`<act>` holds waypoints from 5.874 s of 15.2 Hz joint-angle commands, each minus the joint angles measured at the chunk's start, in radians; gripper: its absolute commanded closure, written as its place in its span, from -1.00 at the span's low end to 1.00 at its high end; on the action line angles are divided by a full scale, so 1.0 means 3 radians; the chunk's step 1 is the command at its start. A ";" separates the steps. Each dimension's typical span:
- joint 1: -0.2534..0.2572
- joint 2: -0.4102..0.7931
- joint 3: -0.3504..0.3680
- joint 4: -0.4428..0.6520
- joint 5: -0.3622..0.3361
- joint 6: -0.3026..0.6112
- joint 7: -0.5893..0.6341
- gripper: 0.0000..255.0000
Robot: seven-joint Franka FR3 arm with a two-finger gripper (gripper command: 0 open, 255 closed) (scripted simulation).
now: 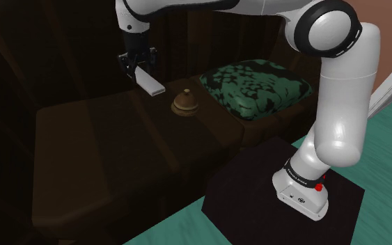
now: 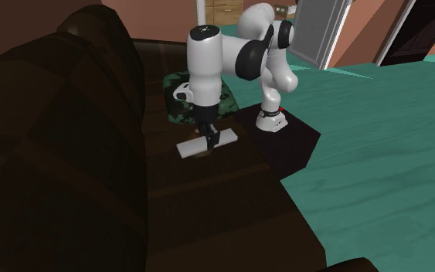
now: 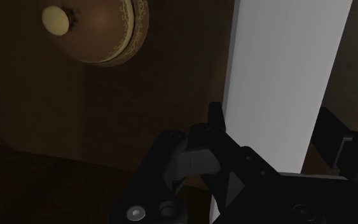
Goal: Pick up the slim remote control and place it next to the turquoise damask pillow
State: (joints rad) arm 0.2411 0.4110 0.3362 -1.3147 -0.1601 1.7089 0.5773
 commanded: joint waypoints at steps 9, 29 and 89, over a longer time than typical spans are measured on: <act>-0.0310 -0.0603 -0.0042 -0.0621 0.0201 0.0060 -0.0312 1.00; -0.1062 -0.2222 -0.0803 -0.2516 0.0548 0.0415 -0.1862 1.00; -0.2725 -0.0453 -0.3250 -0.1124 0.1142 0.0620 -0.6080 1.00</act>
State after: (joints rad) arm -0.5750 0.2688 -0.6401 -1.6460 0.1781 1.8832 -1.2442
